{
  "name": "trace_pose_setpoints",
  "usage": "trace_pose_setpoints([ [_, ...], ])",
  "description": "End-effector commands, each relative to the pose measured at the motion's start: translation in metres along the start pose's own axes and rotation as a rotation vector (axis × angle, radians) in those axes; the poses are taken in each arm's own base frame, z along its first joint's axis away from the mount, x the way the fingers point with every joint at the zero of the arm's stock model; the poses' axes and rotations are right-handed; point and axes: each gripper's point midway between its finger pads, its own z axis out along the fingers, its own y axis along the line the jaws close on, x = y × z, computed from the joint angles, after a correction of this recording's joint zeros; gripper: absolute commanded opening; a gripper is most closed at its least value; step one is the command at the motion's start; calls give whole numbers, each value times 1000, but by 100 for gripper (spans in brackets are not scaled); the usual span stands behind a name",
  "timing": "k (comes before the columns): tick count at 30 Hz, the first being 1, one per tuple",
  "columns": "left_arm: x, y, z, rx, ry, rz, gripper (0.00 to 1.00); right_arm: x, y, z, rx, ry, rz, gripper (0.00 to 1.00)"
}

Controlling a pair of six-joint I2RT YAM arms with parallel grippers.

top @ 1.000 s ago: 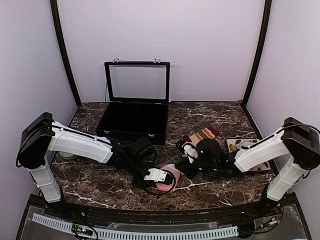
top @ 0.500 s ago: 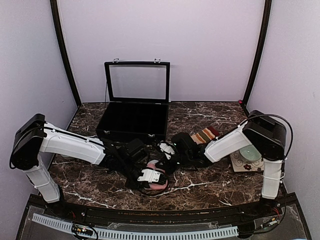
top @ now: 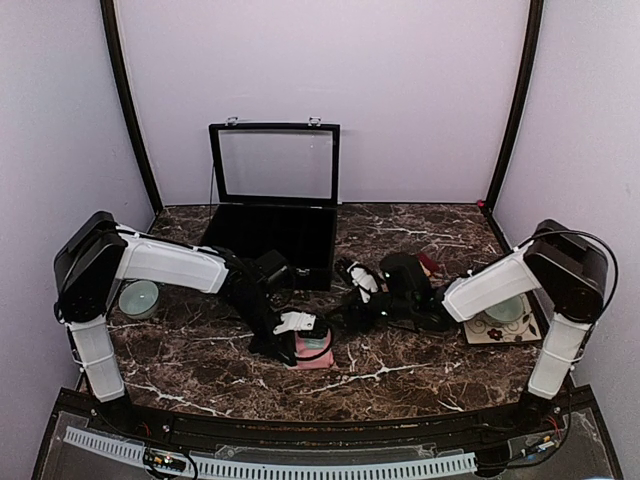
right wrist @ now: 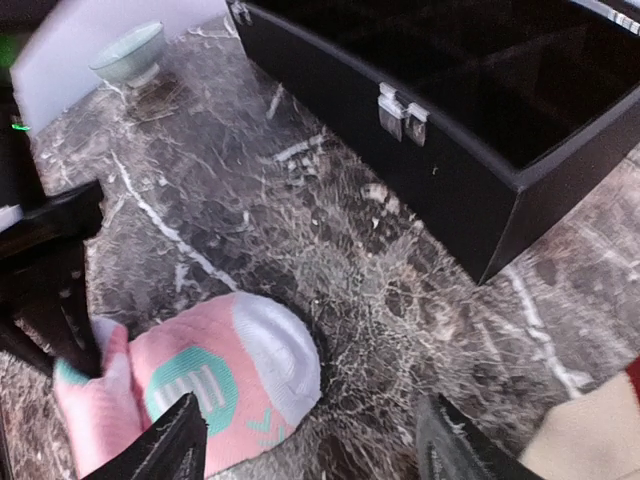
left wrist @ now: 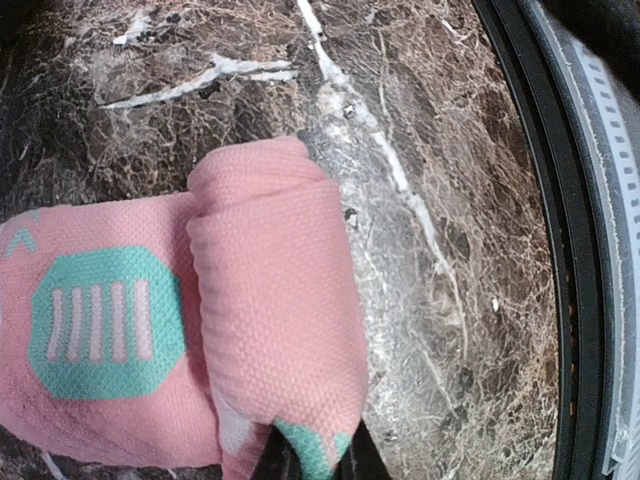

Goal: Roll the socks
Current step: Roll the sock at the center of the board.

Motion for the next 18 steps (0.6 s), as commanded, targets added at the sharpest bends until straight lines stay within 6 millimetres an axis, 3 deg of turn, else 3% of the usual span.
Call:
trace_pose_setpoints([
  [1, 125, -63, 26, 271, 491, -219, 0, -33, 5, -35, 1, -156, -89, 74],
  [4, 124, -63, 27, 295, 504, -230, 0, -23, 18, -62, -36, -177, -149, 76],
  [5, 124, -63, 28, 304, 505, -229, 0, -18, 26, -74, -62, -206, -173, 81],
  [6, 124, -63, 28, 313, 506, -228, 0, -8, 34, -84, -86, -216, -186, 86],
  [9, 124, -65, 30, 356, 518, -236, 0, 22, 54, -100, -116, -180, -251, 87],
  [13, 119, -65, 34, 427, 514, -270, 0, 42, 86, -103, -106, -139, -377, 84],
  [18, 121, -62, 41, 460, 531, -301, 0, 55, 123, -87, -131, -72, -524, 77],
])
